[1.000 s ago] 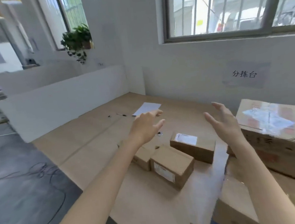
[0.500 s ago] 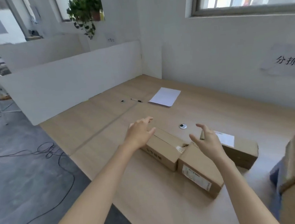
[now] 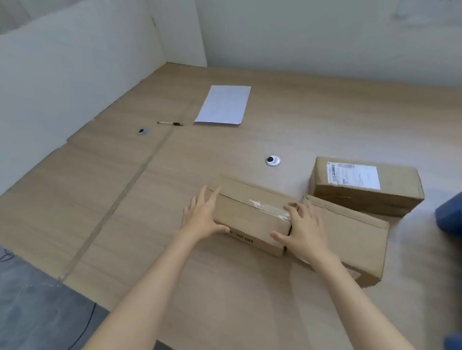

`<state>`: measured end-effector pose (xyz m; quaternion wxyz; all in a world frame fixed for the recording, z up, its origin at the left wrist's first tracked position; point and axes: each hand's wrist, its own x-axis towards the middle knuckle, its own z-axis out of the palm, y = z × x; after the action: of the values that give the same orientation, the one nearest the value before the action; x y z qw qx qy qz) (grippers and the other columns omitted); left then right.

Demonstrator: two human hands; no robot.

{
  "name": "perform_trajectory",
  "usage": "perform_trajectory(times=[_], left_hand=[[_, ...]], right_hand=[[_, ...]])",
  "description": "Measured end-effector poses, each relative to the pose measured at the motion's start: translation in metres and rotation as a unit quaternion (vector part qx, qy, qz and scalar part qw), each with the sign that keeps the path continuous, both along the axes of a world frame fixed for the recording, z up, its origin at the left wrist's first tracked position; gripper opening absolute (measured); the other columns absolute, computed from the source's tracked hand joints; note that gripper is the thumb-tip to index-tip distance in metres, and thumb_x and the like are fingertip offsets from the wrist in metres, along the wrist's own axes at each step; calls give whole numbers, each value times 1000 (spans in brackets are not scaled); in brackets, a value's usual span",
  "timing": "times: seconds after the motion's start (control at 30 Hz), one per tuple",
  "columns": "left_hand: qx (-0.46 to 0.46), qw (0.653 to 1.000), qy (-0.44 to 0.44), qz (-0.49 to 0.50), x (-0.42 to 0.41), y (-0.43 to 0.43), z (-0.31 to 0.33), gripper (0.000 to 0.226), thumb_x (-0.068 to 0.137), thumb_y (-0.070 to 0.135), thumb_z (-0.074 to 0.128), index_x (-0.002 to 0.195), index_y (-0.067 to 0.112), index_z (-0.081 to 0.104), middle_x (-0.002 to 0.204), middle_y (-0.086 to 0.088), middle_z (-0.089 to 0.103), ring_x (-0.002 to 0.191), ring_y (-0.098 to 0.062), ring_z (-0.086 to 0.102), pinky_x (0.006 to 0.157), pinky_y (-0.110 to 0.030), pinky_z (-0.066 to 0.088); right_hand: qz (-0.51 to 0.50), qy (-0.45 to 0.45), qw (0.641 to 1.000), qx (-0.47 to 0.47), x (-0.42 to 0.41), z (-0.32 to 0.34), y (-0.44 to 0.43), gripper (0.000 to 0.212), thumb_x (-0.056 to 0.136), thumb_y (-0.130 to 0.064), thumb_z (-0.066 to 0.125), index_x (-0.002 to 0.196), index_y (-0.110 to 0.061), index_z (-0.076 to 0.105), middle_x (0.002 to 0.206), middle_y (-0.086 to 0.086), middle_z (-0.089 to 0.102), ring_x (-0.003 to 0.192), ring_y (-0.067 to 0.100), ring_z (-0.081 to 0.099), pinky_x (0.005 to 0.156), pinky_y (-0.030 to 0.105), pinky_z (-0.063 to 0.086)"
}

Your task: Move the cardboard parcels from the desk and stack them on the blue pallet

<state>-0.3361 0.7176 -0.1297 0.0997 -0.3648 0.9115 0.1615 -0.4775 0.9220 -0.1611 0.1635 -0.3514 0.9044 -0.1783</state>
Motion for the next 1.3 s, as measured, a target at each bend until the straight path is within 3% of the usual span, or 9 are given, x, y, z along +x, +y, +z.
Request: perform_trajectory(times=[0.13,0.27,0.47,0.6,0.73,0.87,1.1,1.23,1.3], left_hand=[[3,998,-53,-28,-11,-21,-30,130,59,48,86,151,42,-5,159,-9,-19,146,-32,5,114,-47,18],[11,996,-68,-52,-20,-40,-48,132,56,41,89,148,49,-6,157,-12,-23,146,-33,6,115,-46,19],[42,997,-21,-60,-17,-63,-65,116,61,31,88,146,53,12,159,-12,-14,145,-35,17,114,-45,28],[94,995,7,-30,-1,-81,-70,116,56,30,91,144,54,20,157,-16,-6,144,-37,19,114,-44,29],[92,996,1,-16,16,-95,-67,115,56,34,90,143,56,19,151,-14,9,134,-38,37,109,-44,36],[97,995,-1,-15,26,-100,-61,114,58,37,90,143,56,18,148,-14,12,130,-39,41,107,-45,37],[114,991,63,-21,25,-119,-12,115,54,42,90,144,53,20,147,-14,14,137,-34,30,108,-47,36],[123,984,121,-44,11,-126,48,112,48,48,89,140,49,26,130,-4,31,119,-28,46,87,-47,53],[112,981,143,-61,3,-123,82,109,50,48,90,141,44,30,125,-3,36,114,-26,47,85,-44,54]], right_hand=[[13,31,998,55,6,-17,1,86,79,-65,59,149,-27,23,160,9,9,149,29,-8,118,48,1],[9,64,996,61,13,-25,-3,94,75,-67,62,149,-28,21,161,13,3,148,29,-14,118,48,-3],[13,97,991,87,28,-34,-15,104,70,-64,69,152,-25,19,160,20,1,147,33,-15,117,48,-10],[-6,120,986,114,38,-45,-28,109,62,-59,79,151,-22,28,156,29,14,147,42,-2,115,50,-7],[-1,126,983,135,52,-48,-47,106,72,-51,75,154,-20,15,152,31,23,146,45,2,111,50,-16],[-11,96,986,136,60,-43,-65,97,86,-41,65,154,-13,3,152,25,25,146,43,0,116,52,-8],[-30,82,995,57,40,0,-77,91,87,-47,61,153,-21,5,153,18,26,147,38,-4,116,51,-8],[-71,94,993,-15,25,56,-75,93,82,-55,63,153,-24,11,151,13,31,148,34,-2,116,50,-6],[-92,97,990,-43,20,86,-70,95,79,-60,65,152,-25,15,150,12,32,148,32,-1,117,50,-4]])
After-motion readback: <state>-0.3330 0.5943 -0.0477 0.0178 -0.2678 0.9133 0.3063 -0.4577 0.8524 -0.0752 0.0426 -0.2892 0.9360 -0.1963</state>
